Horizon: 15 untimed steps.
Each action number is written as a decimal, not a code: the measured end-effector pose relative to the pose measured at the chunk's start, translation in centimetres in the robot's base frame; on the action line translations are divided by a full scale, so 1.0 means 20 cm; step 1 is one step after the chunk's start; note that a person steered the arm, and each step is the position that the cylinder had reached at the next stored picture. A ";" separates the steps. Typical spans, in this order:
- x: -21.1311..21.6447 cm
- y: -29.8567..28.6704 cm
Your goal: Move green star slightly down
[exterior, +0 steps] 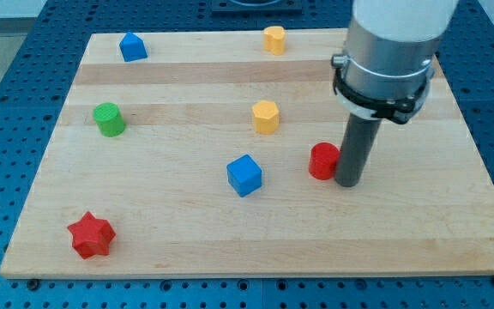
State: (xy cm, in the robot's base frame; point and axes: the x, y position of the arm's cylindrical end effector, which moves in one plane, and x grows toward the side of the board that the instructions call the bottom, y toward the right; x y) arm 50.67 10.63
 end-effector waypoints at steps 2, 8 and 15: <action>-0.07 0.11; -1.33 0.88; -1.42 0.68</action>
State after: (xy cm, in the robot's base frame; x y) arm 22.36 24.20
